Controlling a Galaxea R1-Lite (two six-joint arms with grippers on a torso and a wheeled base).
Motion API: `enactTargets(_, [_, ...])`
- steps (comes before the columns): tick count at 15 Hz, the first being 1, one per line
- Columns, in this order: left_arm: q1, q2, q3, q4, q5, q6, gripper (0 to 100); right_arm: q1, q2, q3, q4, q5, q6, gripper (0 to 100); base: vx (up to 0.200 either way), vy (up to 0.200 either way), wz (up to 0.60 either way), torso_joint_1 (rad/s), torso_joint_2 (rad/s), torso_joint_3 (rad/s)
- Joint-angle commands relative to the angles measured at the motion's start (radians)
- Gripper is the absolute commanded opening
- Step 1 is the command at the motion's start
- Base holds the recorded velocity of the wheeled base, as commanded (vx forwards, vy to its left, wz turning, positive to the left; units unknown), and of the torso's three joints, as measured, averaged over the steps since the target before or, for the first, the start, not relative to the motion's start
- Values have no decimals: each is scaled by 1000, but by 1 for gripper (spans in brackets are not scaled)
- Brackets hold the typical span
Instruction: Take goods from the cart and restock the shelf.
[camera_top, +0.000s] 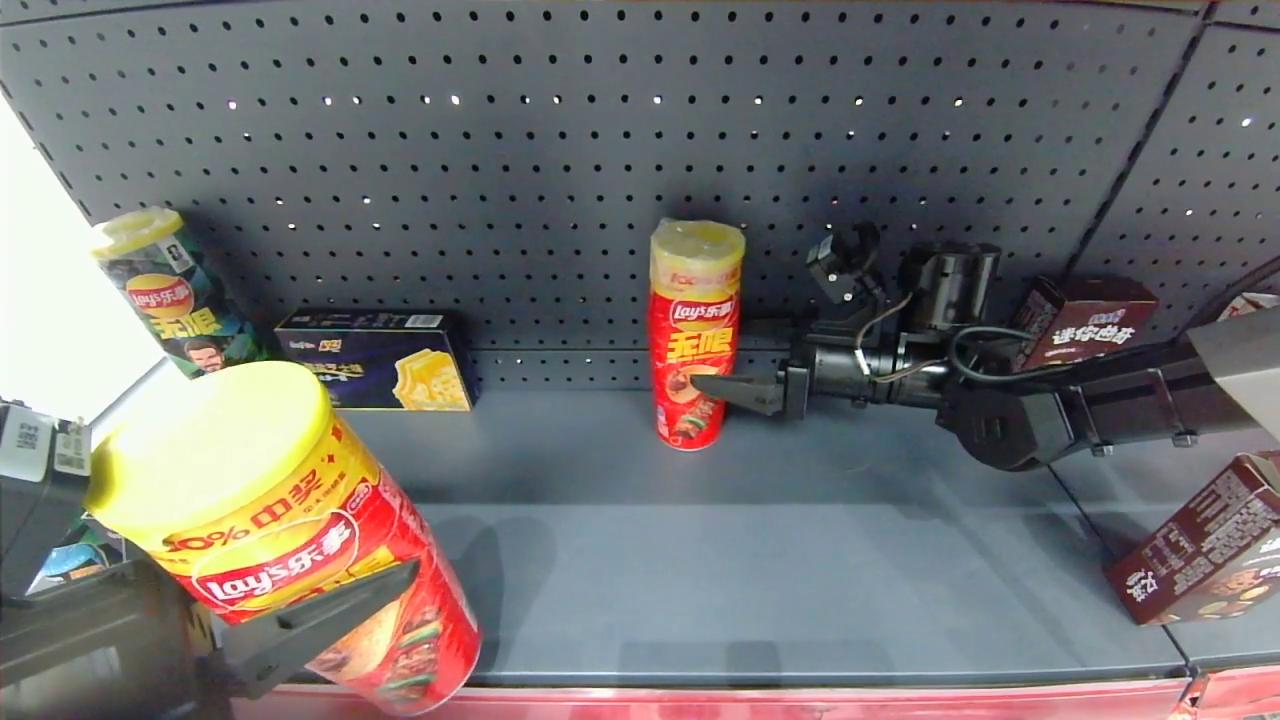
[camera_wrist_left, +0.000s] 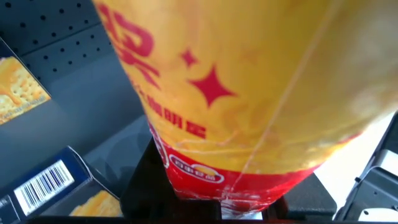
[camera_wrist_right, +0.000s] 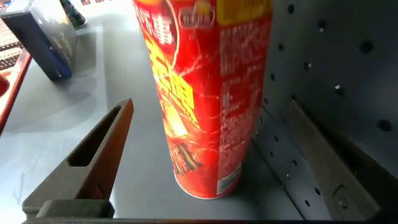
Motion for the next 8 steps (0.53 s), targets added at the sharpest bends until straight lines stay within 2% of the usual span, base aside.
enactTargets(1, [0,17,-18,0,0,0,0,2,16,-6,-1,0,1,100,0,0,0,0,0,0])
enactTargets(8, [0,23,-30,0,2,2,0,27,74,-70,-1,-7,1,100,0,0,0,0,0,0])
